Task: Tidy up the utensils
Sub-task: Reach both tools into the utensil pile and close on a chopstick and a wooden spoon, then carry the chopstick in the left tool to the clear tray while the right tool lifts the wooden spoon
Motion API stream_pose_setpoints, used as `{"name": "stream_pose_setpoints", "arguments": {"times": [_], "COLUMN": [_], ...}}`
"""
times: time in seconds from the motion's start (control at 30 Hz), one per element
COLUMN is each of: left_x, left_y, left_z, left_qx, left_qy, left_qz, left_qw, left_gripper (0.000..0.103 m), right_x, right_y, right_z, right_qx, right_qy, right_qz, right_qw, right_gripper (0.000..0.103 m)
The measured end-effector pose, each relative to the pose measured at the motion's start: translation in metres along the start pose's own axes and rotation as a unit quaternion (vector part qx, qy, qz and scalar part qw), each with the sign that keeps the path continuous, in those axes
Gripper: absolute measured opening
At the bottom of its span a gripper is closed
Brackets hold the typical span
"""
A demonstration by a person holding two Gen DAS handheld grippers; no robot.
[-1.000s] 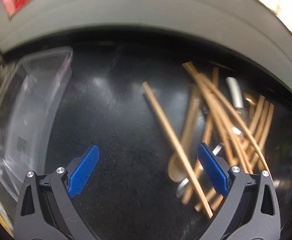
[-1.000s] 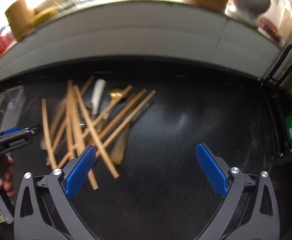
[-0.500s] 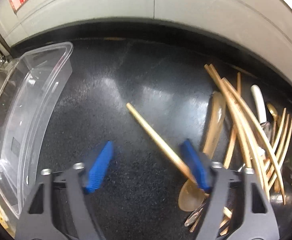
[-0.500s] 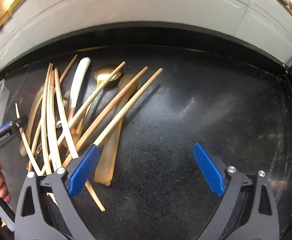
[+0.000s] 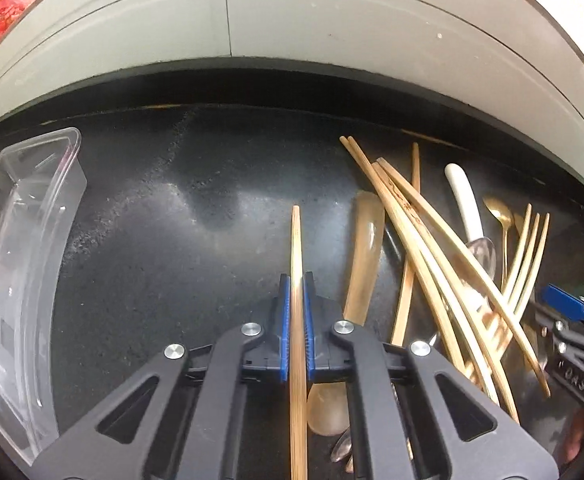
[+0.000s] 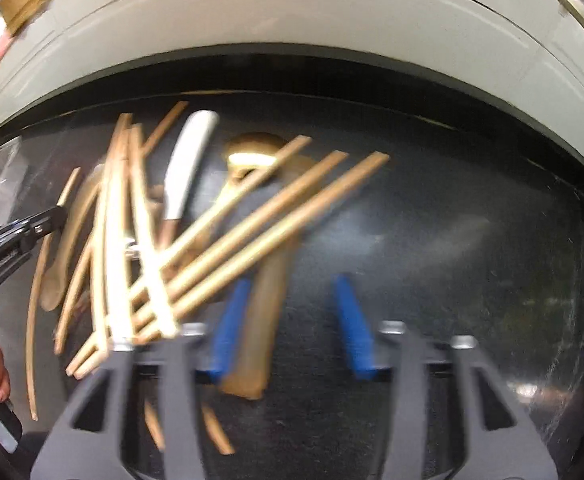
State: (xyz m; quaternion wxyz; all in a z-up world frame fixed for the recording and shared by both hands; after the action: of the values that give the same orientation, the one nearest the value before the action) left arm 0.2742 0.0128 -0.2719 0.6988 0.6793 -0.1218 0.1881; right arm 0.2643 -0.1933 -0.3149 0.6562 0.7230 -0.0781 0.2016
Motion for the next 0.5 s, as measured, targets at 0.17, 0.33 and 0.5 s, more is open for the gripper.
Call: {"name": "stream_pose_setpoints", "arguments": {"times": [0.17,0.33,0.5], "left_x": [0.009,0.018,0.012], "left_y": [0.035,0.08,0.121], "left_z": [0.009,0.004,-0.003], "left_qx": [0.003,-0.01,-0.012], "left_qy": [-0.032,-0.042,-0.047], "left_qz": [0.009,0.034,0.056], "left_qw": [0.9994,0.9985,0.9972], "left_gripper": [0.005,0.005,0.005], "right_x": [-0.003,-0.007,-0.008], "right_y": [0.019,0.061,0.107], "right_z": [-0.003,0.012,0.02], "right_qx": [0.0,-0.021,-0.038], "right_qy": [-0.025,-0.044,-0.065], "right_qz": [0.001,0.047,0.092], "right_qw": [1.0,0.998,0.993], "right_gripper": [0.013,0.013,0.013]}}
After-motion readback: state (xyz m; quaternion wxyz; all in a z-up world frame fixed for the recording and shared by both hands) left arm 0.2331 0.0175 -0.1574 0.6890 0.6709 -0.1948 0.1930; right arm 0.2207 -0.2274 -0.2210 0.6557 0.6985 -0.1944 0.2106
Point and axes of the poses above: each gripper's, at about its wrist camera, not at the fingertips, and y roughly against the way its jaws point, z to its right, x to its top, the point moved 5 cm from there along -y, roughly the way its jaws point
